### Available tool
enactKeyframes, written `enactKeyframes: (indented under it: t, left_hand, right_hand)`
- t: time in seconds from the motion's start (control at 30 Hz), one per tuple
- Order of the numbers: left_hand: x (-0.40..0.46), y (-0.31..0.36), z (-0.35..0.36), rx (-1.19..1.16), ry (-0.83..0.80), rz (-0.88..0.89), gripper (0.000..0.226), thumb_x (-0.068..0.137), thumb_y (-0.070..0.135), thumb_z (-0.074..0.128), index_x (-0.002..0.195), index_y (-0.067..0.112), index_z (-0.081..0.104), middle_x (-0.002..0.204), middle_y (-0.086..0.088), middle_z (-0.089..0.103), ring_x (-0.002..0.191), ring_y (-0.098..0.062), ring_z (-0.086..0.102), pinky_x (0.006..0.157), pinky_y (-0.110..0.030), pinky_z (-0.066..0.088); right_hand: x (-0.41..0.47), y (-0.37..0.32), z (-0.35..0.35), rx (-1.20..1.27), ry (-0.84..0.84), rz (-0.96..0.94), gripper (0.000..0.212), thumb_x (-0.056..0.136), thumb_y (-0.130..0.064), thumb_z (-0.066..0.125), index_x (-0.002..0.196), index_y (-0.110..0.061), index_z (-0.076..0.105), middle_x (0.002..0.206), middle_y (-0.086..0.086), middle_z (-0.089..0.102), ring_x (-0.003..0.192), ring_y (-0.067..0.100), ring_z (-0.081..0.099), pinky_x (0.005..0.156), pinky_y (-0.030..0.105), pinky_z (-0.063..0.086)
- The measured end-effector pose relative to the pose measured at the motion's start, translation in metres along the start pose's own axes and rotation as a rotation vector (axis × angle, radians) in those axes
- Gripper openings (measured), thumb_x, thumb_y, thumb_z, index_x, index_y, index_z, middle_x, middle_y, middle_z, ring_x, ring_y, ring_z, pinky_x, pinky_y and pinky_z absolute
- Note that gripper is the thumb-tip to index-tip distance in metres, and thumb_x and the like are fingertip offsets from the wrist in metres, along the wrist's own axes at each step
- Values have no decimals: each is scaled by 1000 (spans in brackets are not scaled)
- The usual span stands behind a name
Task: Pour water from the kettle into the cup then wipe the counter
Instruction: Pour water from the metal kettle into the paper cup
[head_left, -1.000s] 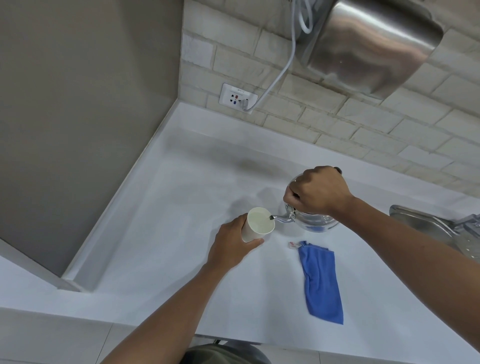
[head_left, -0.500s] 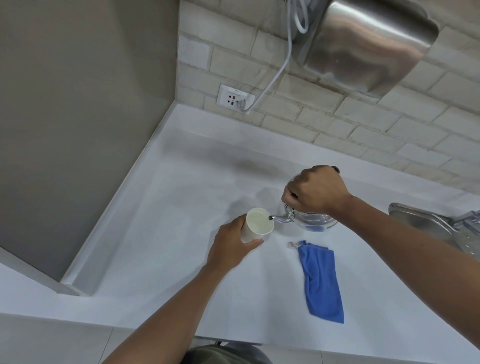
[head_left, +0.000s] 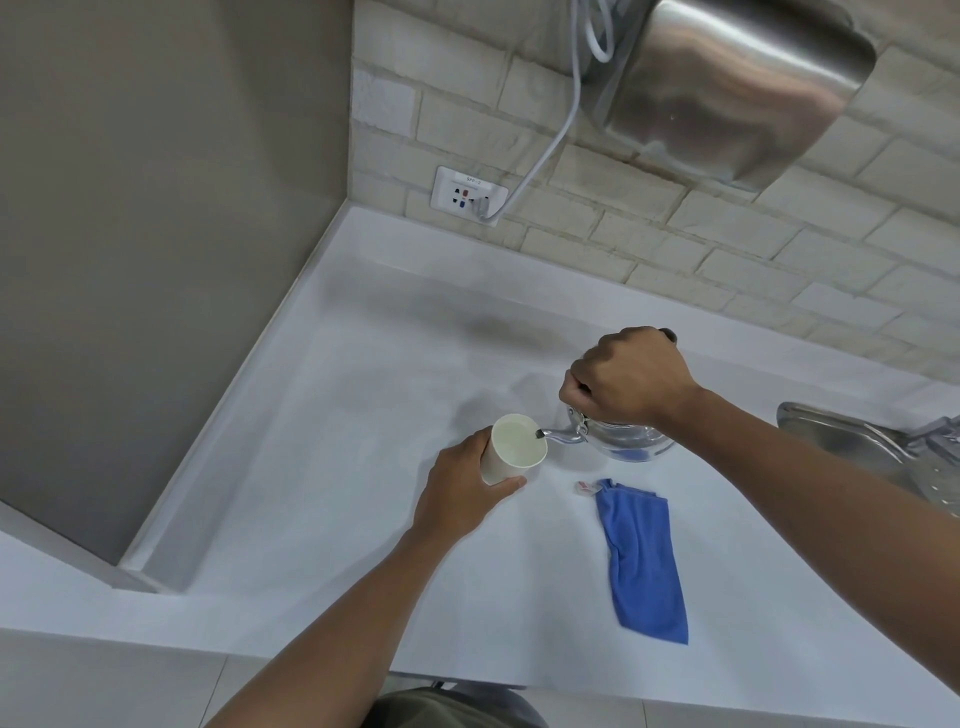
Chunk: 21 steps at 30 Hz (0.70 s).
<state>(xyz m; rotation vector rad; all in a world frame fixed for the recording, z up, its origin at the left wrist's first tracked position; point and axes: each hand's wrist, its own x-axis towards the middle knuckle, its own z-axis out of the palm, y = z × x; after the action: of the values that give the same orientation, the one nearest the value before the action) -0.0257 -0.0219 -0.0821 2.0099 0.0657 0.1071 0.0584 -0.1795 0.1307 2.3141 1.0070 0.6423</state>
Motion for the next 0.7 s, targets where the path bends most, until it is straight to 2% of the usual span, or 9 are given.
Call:
enactKeyframes:
  t: [0.13,0.3,0.47,0.7]
  left_hand:
    - [0,0,0,2,1,2,66,69,60,81,128,42,55,112,23,68,97,-2,61,78,-22,48]
    - [0,0,0,-1,-3,-3,66,68,61,80,127,43,56,112,23,68,99,-3,62,81,-24,51]
    - [0,2,0,7,-2,0,65,69,60,81,126,42,56,111,23,68,96,-2,61,77,-20,46]
    - [-1,1,-1,9,-4,3,64,71,57,82,127,39,58,110,21,68,97,-3,62,79,-23,50]
  right_hand:
    - [-2,1,1,6,21,4,38,75,-24,43,40,-12,36,36,1,31,40,19,14,57,16,5]
    - [-2,-2,0,-4,43,6,36,75,-25,40,43,-14,28,41,-1,19,41,19,12,57,16,5]
    - [-3,-1,0,-13,29,5,36,73,-25,44,43,-15,27,38,0,25,42,17,11,58,16,4]
    - [-6,0,4,30,55,48,35,71,-24,44,43,-14,26,41,-2,16,41,18,10,59,16,4]
